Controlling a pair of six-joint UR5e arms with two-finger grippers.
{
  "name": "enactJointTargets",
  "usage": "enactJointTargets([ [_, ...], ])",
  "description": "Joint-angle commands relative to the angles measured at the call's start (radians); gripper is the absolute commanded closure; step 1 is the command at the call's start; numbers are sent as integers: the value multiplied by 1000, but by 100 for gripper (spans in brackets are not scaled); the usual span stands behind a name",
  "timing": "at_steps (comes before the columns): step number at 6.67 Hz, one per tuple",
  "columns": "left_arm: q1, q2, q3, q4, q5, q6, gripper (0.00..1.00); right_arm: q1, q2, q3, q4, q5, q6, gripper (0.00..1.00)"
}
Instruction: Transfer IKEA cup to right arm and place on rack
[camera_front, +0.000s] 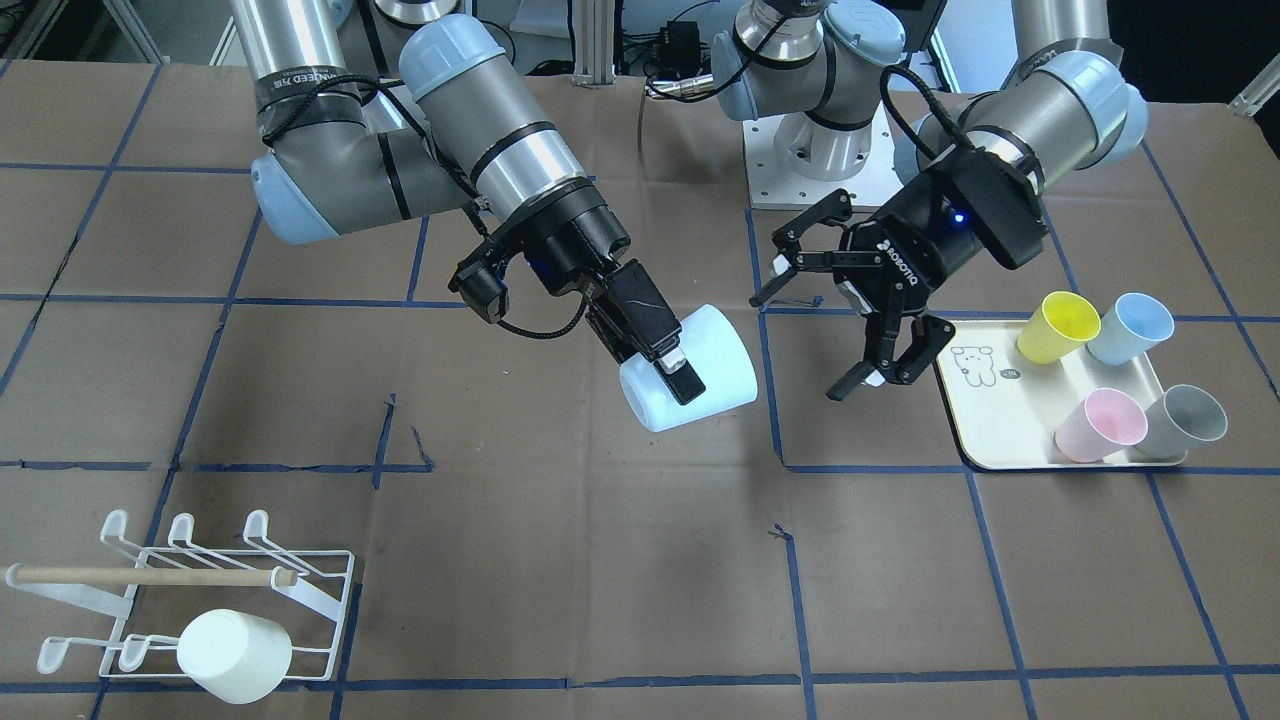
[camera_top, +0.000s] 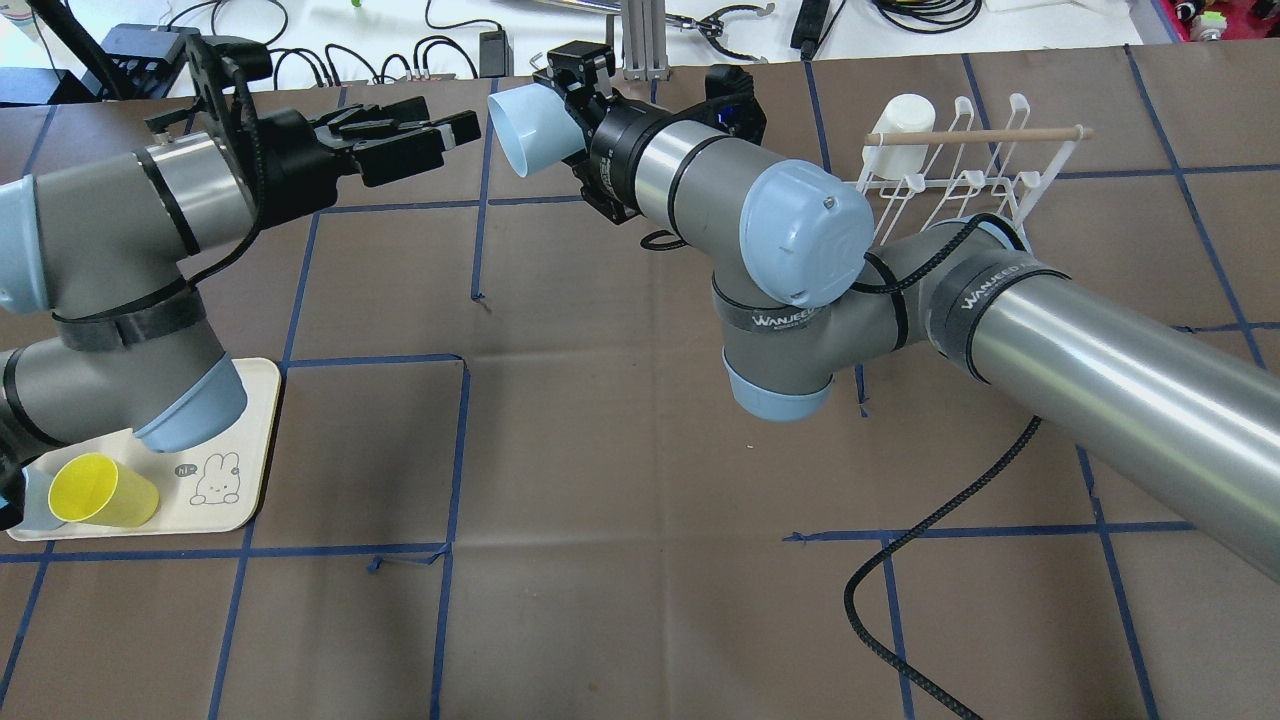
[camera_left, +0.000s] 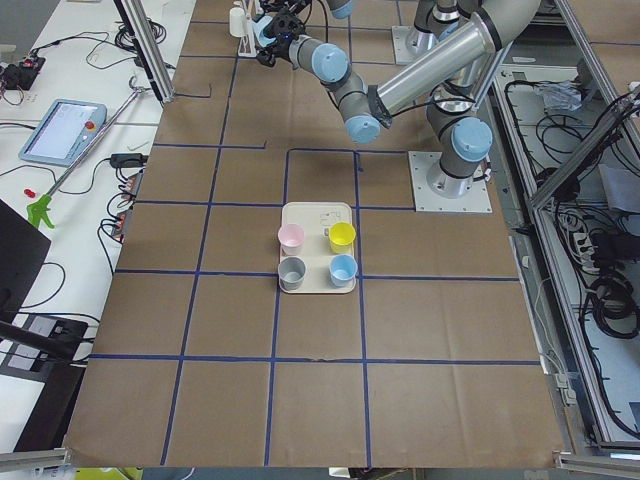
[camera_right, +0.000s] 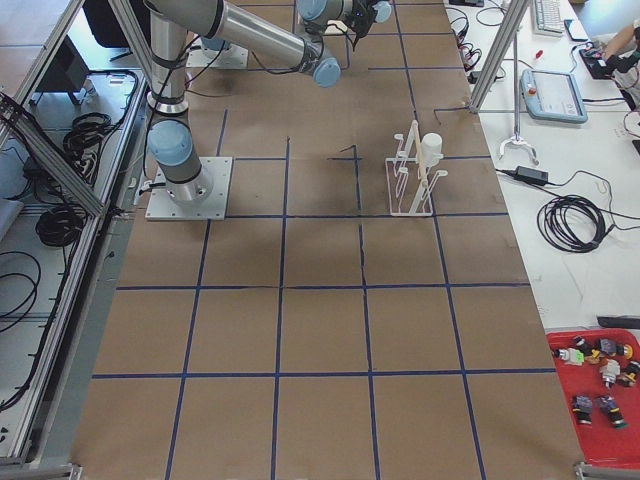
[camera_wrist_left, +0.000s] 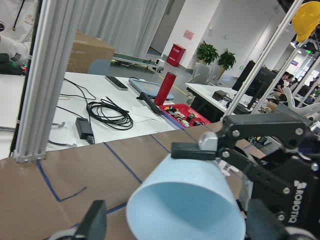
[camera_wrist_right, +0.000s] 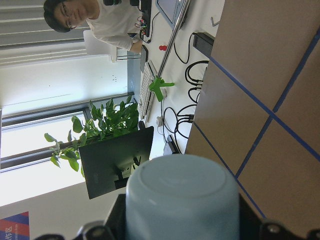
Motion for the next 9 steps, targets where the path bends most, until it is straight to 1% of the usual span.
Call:
enactJointTargets([
  [1, 22, 5, 32, -52, 172, -80, 1, -93, -4, 0, -14, 1, -114, 78],
  [2, 3, -2, 90, -156, 308, -114, 1, -139, -4, 0, -20, 1, -173, 78],
  [3, -42, 11, 148, -323, 462, -119, 1, -170, -5, 3, -18, -2, -251, 78],
  [4, -111, 10, 231, -514, 656, -139, 1, -227, -7, 7, -20, -7, -394, 78],
  [5, -180, 13, 347, -791, 823, -163, 1, -282, -10, 7, -20, -5, -535, 78],
  [6, -207, -1, 453, -1053, 892, -162, 0, -329, -16, 10, -18, -2, -666, 78],
  [7, -207, 4, 565, -1360, 905, -162, 0, -377, -14, 13, -17, -7, -813, 78],
  [8, -211, 16, 651, -1578, 1013, -159, 0, -437, -14, 11, -11, -13, -988, 83],
  [9, -212, 18, 695, -1707, 1034, -159, 0, -512, -13, 11, -9, -13, -1153, 86],
])
